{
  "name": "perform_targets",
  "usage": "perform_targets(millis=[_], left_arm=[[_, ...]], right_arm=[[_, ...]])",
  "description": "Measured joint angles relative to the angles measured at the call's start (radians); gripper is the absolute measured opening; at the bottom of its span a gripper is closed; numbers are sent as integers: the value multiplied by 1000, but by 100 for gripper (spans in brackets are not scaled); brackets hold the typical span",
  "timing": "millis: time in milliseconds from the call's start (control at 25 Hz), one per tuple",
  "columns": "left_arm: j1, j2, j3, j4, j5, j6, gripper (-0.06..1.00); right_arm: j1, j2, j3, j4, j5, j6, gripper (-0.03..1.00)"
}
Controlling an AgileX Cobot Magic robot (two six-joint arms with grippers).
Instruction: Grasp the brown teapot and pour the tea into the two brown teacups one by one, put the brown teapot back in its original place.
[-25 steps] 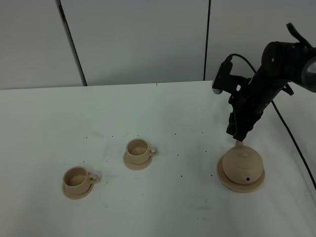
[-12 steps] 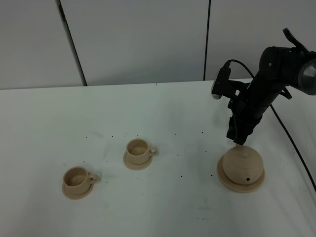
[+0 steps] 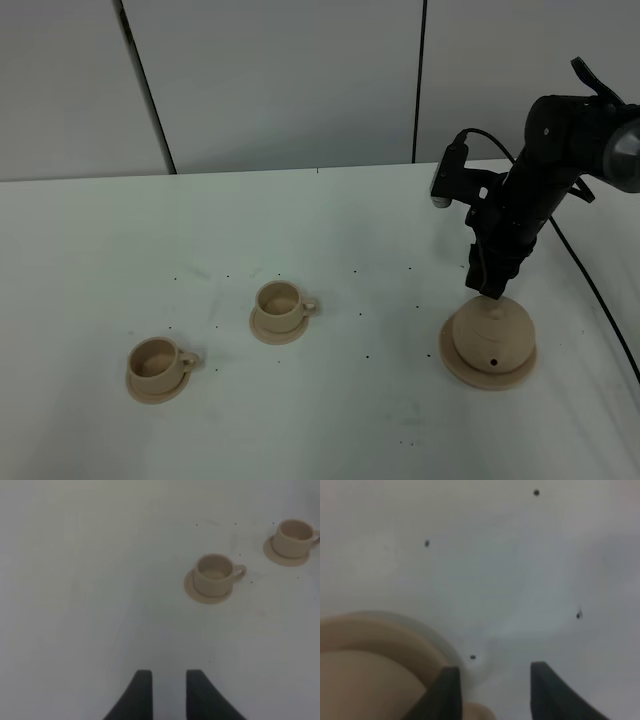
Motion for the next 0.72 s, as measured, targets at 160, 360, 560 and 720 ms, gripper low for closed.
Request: perform_targets(millis=[160,360,560,720], left_arm=[[0,0,0,0,0,0,24],[0,0,0,0,0,0,24],[0,0,0,0,0,0,24],[0,0,0,0,0,0,24]], right_arm=[[0,0,0,-22,5,13,33],[0,0,-1,-62,10,52,33],[0,0,-17,-105,23,91,33],[0,0,-29,-133,40,128,33]])
